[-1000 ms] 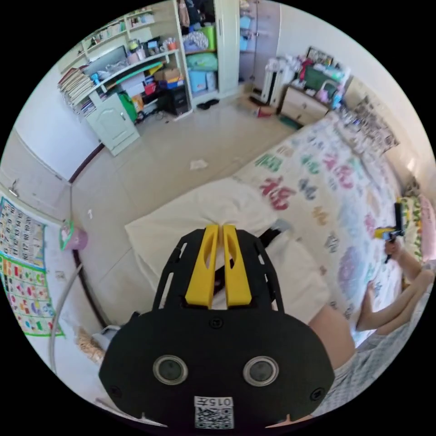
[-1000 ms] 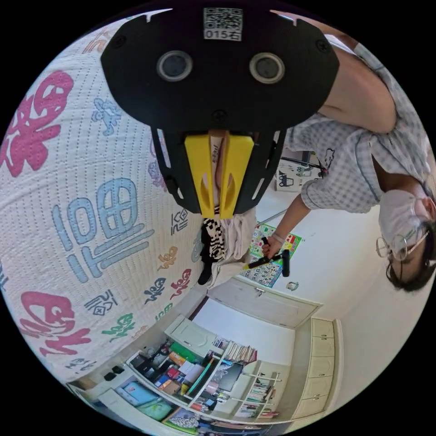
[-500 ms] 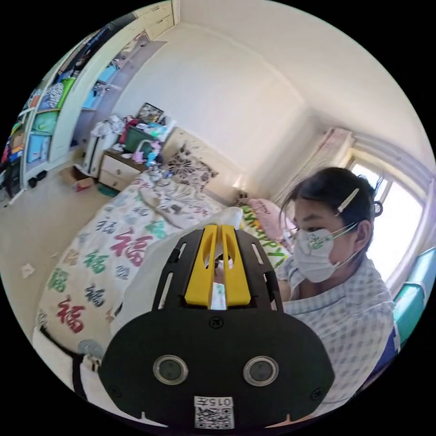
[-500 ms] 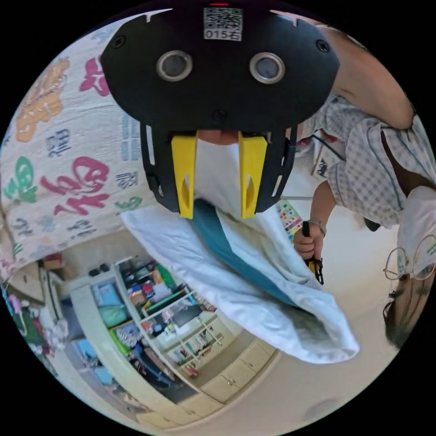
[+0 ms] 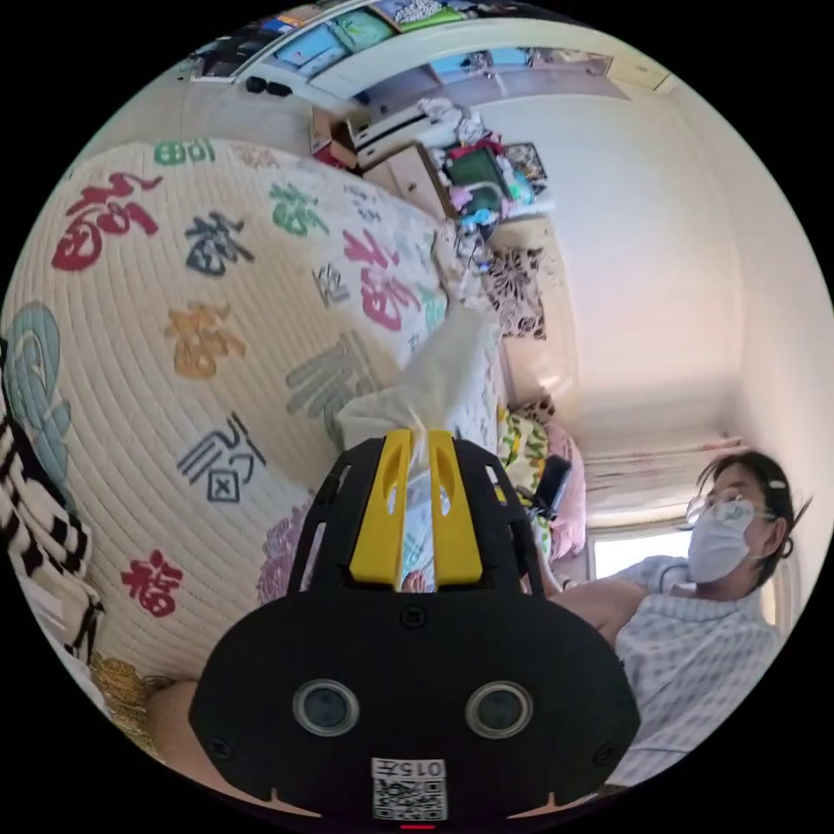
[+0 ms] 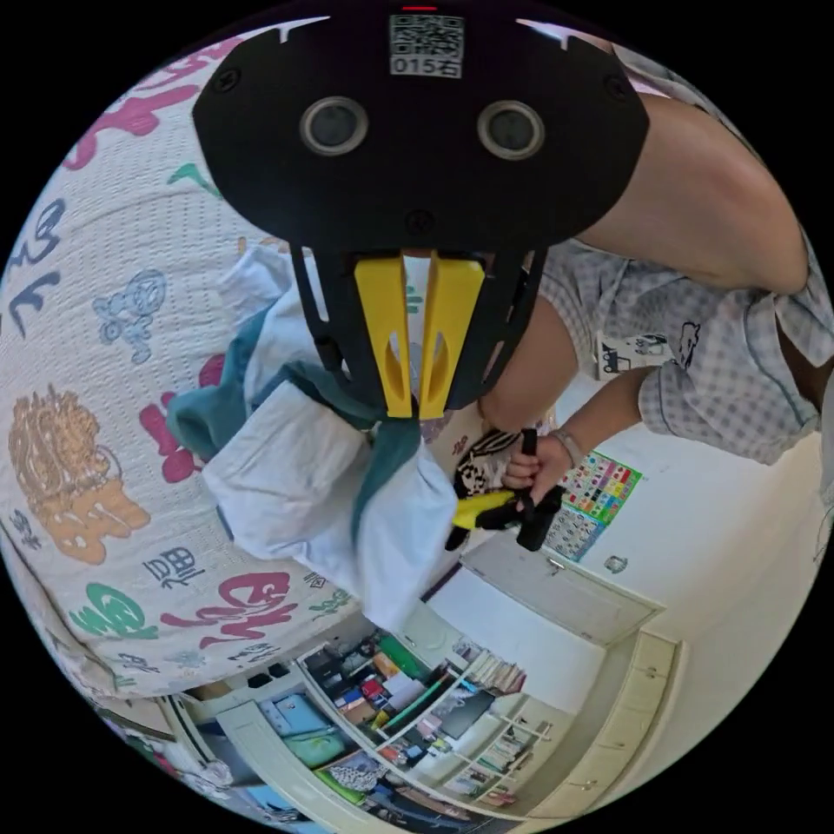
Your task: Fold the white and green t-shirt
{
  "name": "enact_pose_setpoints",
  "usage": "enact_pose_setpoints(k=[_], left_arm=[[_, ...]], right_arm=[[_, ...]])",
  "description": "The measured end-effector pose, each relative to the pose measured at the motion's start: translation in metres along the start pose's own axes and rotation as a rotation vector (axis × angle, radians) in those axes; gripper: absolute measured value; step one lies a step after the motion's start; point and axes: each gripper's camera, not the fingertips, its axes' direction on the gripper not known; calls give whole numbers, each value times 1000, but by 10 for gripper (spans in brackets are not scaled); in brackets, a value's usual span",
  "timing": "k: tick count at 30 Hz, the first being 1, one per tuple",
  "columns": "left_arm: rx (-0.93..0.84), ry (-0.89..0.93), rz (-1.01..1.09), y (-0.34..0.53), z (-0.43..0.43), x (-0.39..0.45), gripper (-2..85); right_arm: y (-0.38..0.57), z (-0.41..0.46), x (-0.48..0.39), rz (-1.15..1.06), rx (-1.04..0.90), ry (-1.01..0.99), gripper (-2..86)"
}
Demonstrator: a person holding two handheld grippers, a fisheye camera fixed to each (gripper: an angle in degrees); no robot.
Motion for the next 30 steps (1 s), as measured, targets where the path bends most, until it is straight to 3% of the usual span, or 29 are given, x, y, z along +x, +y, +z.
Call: enact_pose_setpoints(k=[3,9,14,18,22,26,30], left_arm=[[-93,-40,112,9,48,30,125],[-233,-144,474,23,146,125,129],[-91,-386,581,34,206,184,133],[8,-433,641,29,236,225,139],[62,-358,786,21,249,263,136],[36,-242,938,0,258,318,23],[71,-305,1071,-11,238,379,9]], right_arm=[[15,-45,-10,13,169,-87,-1],[-6,-149,-47,-109,440,-369,-3],[-15,-204,-86,-212,548,-473,-4],[-6,-253,-120,-284,629,-435,-4],[-4,-292,-152,-382,675,-420,-4],[-8,-333,-192,-497,657,-415,-4],[29,-392,-210,-527,838,-319,-4]])
